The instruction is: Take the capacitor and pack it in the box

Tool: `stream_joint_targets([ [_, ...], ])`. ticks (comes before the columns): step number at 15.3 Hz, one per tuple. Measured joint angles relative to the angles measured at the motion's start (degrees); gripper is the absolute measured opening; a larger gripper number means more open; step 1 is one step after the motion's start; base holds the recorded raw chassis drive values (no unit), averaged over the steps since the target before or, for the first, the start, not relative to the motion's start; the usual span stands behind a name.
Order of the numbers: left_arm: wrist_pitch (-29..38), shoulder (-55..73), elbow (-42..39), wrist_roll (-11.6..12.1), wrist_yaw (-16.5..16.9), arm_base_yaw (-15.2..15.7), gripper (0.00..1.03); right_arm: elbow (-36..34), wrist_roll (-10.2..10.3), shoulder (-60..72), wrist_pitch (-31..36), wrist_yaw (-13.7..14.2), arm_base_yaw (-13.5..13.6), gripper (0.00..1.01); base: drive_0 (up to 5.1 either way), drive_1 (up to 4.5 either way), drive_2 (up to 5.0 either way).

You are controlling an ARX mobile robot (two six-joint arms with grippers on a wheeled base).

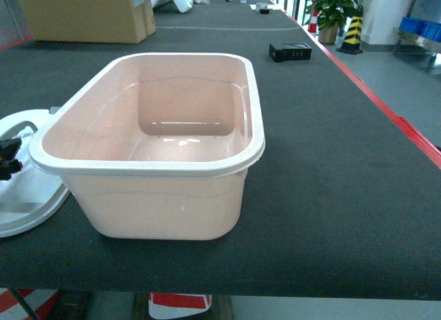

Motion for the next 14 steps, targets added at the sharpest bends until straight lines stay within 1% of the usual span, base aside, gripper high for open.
stream_joint_targets([
  [1,0.2,0.0,0.0,0.0,0.0,0.2,0.26,0.0,0.0,0.0,0.0,0.0,0.0,0.98,0.0,0.0,0.0],
  [2,0.2,-0.1,-0.1,-0.2,0.0,0.4,0.1,0.0,0.0,0.0,0.0,0.0,0.0,0.98,0.0,0.0,0.0],
  [3,-0.2,-1.0,-1.0,-0.7,0.0,0.5,0.02,0.0,0.0,0.0,0.0,0.0,0.0,0.98,0.0,0.0,0.0],
  [5,-1.8,-4.6,-2.6,-1.3,0.3,0.8,0.02,0.0,0.0,0.0,0.0,0.0,0.0,0.98,0.0,0.0,0.0],
  [6,-2.2,-6.3,-2.6,-1.9,0.2,1.1,0.02,0.0,0.0,0.0,0.0,0.0,0.0,0.98,0.0,0.0,0.0],
  [7,-4.4,-9.3,-3.1,-2.8,-0.5,1.8,0.02,0.0,0.0,0.0,0.0,0.0,0.0,0.98,0.0,0.0,0.0],
  [8,-6.5,-12.5,-3.7,-2.9,-1.5,2.8,0.02,0.0,0.0,0.0,0.0,0.0,0.0,0.98,0.0,0.0,0.0],
  [9,-10.8,-18.2,-3.9,-2.9,-3.7,3.5,0.02,0.0,0.0,0.0,0.0,0.0,0.0,0.98,0.0,0.0,0.0],
  [10,-16.0,-24.6,-3.5,-2.7,-6.4,3.4,0.02,0.0,0.0,0.0,0.0,0.0,0.0,0.98,0.0,0.0,0.0],
  [11,-20.1,-29.0,-2.6,-2.8,-8.2,2.4,0.02,0.0,0.0,0.0,0.0,0.0,0.0,0.98,0.0,0.0,0.0],
  [12,-24.2,-33.8,-2.4,-3.0,-10.3,0.3,0.02,0.0,0.0,0.0,0.0,0.0,0.0,0.98,0.0,0.0,0.0],
  [13,-29.5,-39.8,-2.7,-4.3,-13.0,-4.7,0.02,0.0,0.0,0.0,0.0,0.0,0.0,0.98,0.0,0.0,0.0],
  [14,-32.0,-43.3,-3.7,-5.7,-15.4,-8.7,0.02,0.0,0.0,0.0,0.0,0.0,0.0,0.98,0.0,0.0,0.0],
])
